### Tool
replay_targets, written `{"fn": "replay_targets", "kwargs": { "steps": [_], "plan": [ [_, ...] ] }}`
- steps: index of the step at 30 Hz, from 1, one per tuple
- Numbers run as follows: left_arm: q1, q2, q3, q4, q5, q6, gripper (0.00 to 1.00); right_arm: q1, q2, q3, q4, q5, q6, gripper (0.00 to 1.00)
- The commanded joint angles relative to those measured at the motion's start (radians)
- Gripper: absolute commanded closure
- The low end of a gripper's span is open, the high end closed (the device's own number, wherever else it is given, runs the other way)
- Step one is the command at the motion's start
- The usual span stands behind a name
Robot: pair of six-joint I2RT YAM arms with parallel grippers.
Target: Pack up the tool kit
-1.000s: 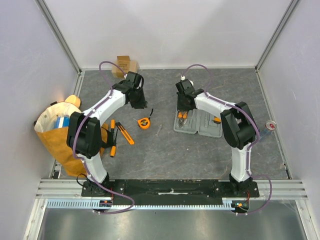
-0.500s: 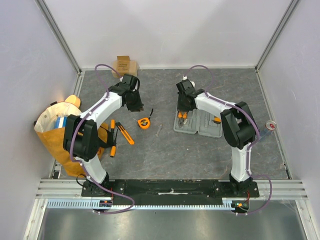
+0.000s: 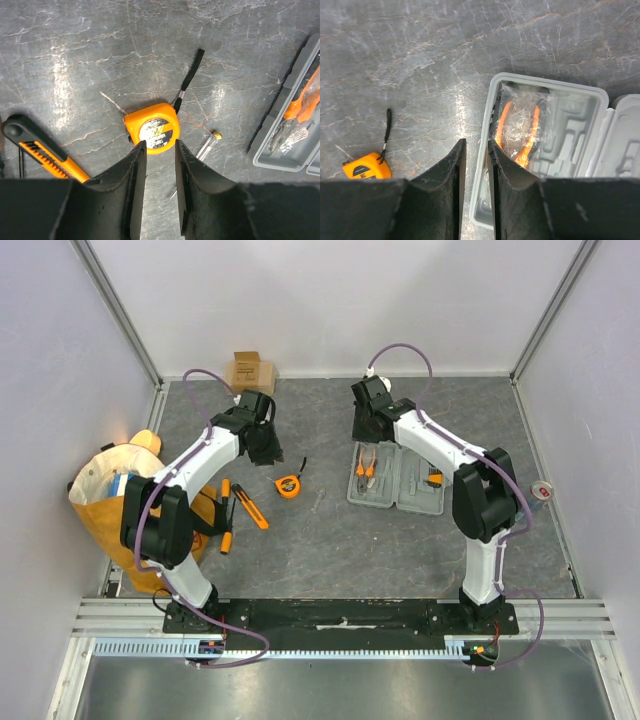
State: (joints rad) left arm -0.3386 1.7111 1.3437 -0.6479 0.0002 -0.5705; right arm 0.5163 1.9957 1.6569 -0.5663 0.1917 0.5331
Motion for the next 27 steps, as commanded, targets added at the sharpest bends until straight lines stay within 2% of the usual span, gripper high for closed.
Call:
{"fn": "replay_targets", "kwargs": {
  "steps": [1,11,13,16,19,23,27],
  "plan": [
    [0.019,-0.087,-0.02,0.001,-0.042,-0.006,0.63,0.017,-0.107,-0.022,-0.004,-0.011,-0.045,0.68],
    [0.046,-0.24,-0.098,0.001,-0.085,-0.014,0.57,0.145,-0.225,-0.22,0.037,0.058,-0.062,0.61],
    [0.05,-0.296,-0.118,0.001,-0.098,-0.017,0.55,0.2,-0.229,-0.227,0.042,0.057,-0.059,0.58],
    [0.049,-0.381,-0.152,-0.004,-0.117,-0.019,0.53,0.296,-0.222,-0.247,0.042,0.057,-0.018,0.48],
    [0.049,-0.467,-0.187,-0.006,-0.124,-0.022,0.53,0.381,-0.198,-0.266,0.048,0.048,0.039,0.43],
    [0.049,-0.573,-0.227,-0.016,-0.135,-0.023,0.52,0.439,-0.155,-0.264,0.078,0.003,0.113,0.41],
    [0.049,-0.651,-0.239,-0.05,-0.155,-0.028,0.5,0.51,-0.118,-0.209,0.141,0.009,0.045,0.38]
  ]
}}
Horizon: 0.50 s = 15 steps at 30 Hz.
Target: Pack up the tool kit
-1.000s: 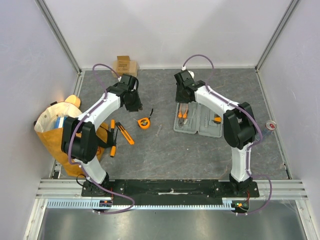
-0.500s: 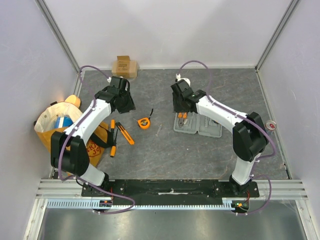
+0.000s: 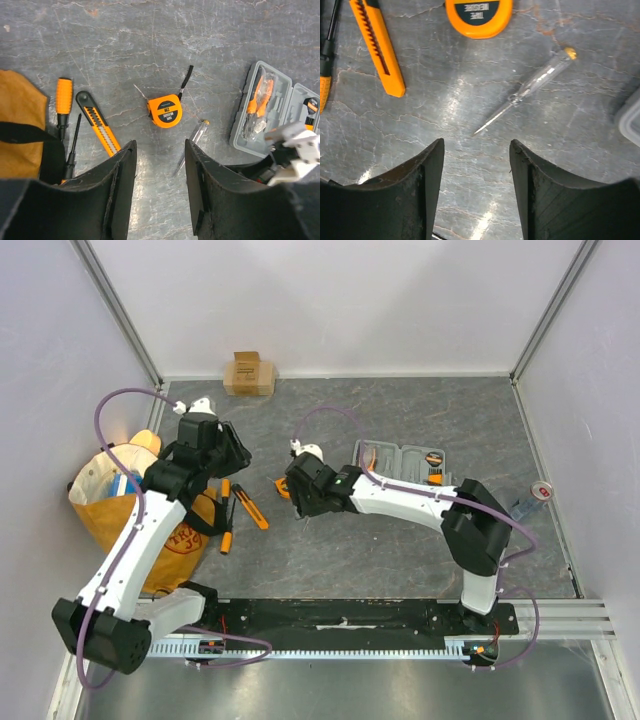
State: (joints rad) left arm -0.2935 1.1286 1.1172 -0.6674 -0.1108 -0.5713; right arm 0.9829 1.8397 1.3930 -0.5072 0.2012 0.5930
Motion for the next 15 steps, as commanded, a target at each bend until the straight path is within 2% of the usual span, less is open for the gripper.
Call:
{"fn": "replay_targets", "kwargs": {
  "steps": [1,6,10,15],
  "plan": [
    [0.005,-0.093,-0.008,-0.044,-0.044,-0.029,0.5,0.068,0.073,0.089,0.104,0.0,-0.069,0.36],
    [0.004,-0.154,0.035,-0.093,-0.059,-0.021,0.47,0.118,0.225,0.263,0.159,0.001,-0.197,0.24],
    [0.005,-0.185,0.081,-0.139,-0.067,-0.012,0.45,0.126,0.357,0.402,0.159,0.004,-0.263,0.21],
    [0.004,-0.208,0.104,-0.181,-0.061,-0.01,0.45,0.128,0.447,0.486,0.164,0.021,-0.314,0.22]
  ]
}}
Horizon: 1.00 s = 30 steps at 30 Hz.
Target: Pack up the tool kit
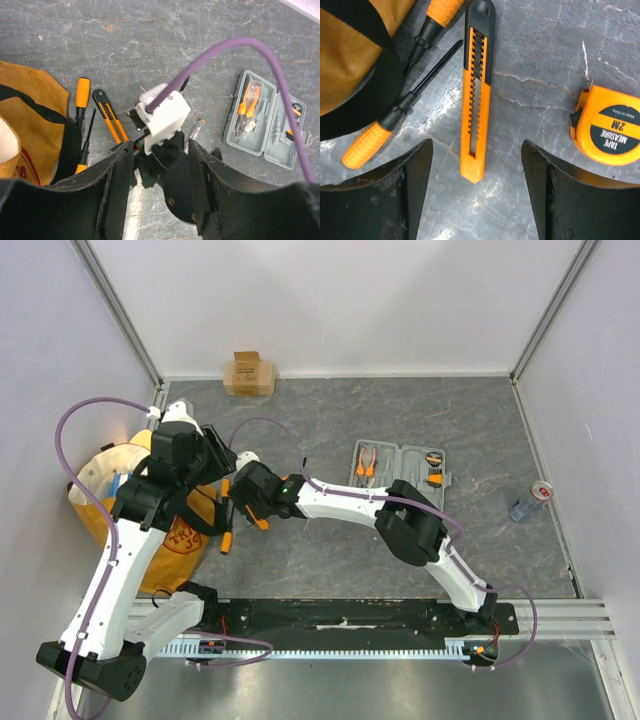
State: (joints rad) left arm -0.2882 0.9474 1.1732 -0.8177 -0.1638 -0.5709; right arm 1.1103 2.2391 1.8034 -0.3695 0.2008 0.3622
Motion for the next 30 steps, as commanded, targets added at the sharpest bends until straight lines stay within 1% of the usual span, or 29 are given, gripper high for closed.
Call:
{"fn": "replay_targets", "kwargs": {
  "steps": [1,3,7,9,12,14,15,18,21,24,26,28,30],
  "plan": [
    [-0.002,-0.03,0.051,-0.038,-0.011,-0.014,0.45,0.0,0.065,0.086,0.027,0.025,-0.091,0.23],
    [-0.002,-0.035,0.062,-0.055,-0.028,-0.024,0.45,0.0,0.099,0.111,0.029,0.022,-0.095,0.27],
    [0.0,-0.044,0.094,-0.095,-0.115,-0.061,0.46,0.0,0.145,0.135,0.029,-0.001,-0.089,0.34],
    [-0.002,-0.053,0.105,-0.101,-0.152,-0.075,0.46,0.0,0.157,0.137,0.029,-0.009,-0.088,0.39],
    [-0.002,-0.062,0.12,-0.107,-0.197,-0.086,0.47,0.002,0.162,0.126,0.018,0.021,-0.086,0.49],
    [-0.002,-0.062,0.132,-0.11,-0.218,-0.086,0.47,0.002,0.151,0.11,0.011,0.055,-0.088,0.6],
    [-0.002,-0.062,0.137,-0.112,-0.229,-0.083,0.47,0.002,0.139,0.09,0.009,0.077,-0.085,0.69],
    [-0.002,-0.062,0.151,-0.112,-0.244,-0.076,0.47,0.002,0.073,0.021,0.006,0.127,-0.074,0.8],
    [-0.002,-0.056,0.158,-0.098,-0.24,-0.064,0.47,0.002,-0.018,-0.053,0.012,0.178,-0.066,0.84],
    [-0.002,-0.05,0.157,-0.069,-0.204,-0.049,0.48,-0.006,-0.126,-0.122,0.011,0.23,-0.045,0.84],
    [-0.002,-0.039,0.151,-0.041,-0.169,-0.035,0.48,-0.029,-0.228,-0.174,0.007,0.249,-0.011,0.83],
    [-0.002,-0.024,0.146,-0.012,-0.11,-0.011,0.48,-0.058,-0.315,-0.235,0.003,0.271,0.026,0.83],
    [0.0,-0.009,0.129,0.043,0.01,0.035,0.48,-0.104,-0.402,-0.301,-0.011,0.298,0.066,0.83]
  ]
}}
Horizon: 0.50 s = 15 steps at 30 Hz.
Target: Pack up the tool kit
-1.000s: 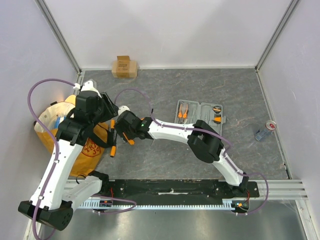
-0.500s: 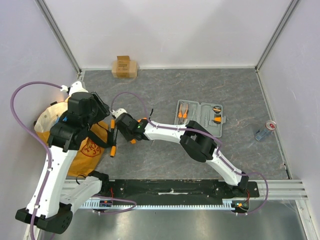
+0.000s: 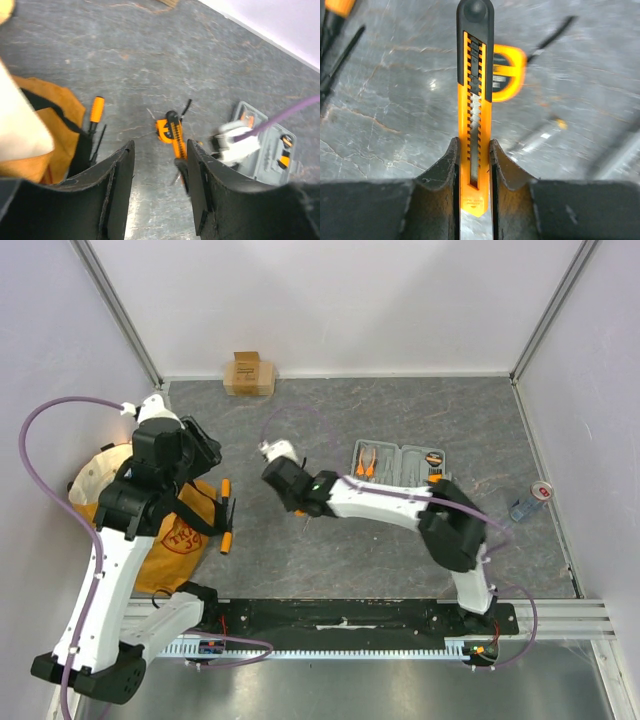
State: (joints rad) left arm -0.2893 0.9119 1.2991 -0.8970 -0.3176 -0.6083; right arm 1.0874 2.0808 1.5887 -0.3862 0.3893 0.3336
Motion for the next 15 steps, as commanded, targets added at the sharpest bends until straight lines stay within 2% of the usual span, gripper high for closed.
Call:
{"fn": "replay_targets", "kwargs": {
  "steps": [1,5,9,15],
  "plan": [
    [-0.001,0.034,-0.009,0.156,0.211,0.102,0.48,-0.104,-0.289,-0.123,-0.005,0.131,0.11,0.83],
    [-0.001,0.091,-0.023,0.228,0.365,0.15,0.48,-0.227,-0.427,-0.252,-0.068,0.196,0.183,0.83],
    [-0.001,0.156,-0.018,0.282,0.429,0.171,0.48,-0.335,-0.534,-0.378,-0.103,0.233,0.229,0.83],
    [-0.001,0.211,0.008,0.333,0.471,0.2,0.48,-0.454,-0.585,-0.458,-0.177,0.24,0.317,0.83]
  ]
}}
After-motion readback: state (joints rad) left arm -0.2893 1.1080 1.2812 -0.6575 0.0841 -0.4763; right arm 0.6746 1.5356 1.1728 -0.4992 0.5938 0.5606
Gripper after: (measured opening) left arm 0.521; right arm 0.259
